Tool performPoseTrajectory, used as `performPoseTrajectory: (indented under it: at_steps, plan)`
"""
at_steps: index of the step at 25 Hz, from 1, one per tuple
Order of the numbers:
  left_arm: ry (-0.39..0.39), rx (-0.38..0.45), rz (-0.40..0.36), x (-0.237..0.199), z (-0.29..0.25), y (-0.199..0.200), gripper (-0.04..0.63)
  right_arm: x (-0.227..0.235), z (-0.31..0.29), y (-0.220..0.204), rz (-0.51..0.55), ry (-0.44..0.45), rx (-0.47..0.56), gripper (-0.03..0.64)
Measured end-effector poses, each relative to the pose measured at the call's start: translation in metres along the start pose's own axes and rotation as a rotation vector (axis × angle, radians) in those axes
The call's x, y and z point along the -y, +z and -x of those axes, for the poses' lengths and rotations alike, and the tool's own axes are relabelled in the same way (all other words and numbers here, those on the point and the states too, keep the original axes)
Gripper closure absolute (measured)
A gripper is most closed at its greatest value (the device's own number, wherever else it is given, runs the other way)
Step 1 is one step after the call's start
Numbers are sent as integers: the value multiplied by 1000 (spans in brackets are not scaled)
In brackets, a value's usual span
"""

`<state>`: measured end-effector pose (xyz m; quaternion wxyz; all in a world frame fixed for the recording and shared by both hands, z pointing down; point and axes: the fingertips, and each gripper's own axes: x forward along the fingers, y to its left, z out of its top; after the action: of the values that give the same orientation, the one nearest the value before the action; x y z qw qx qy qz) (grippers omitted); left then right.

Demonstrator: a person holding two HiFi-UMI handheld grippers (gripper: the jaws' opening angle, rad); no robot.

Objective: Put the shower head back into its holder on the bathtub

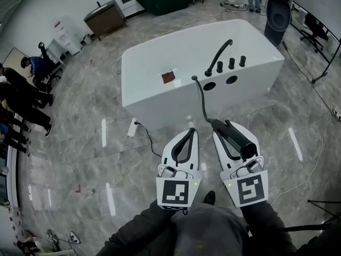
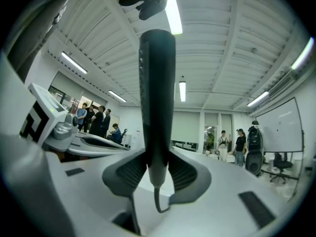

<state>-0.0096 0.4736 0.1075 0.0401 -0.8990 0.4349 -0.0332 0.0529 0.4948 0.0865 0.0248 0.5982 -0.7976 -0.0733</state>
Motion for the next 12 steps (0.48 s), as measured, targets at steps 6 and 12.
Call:
performPoseTrajectory:
  at_steps: [6,12]
  plan:
    - [31,-26,18,-10,-5,-13,592,9,-6,4,-13,4,-3,476]
    - [25,-34,45,-38,-34,-33,592,14,-35,8,4,14,19,477]
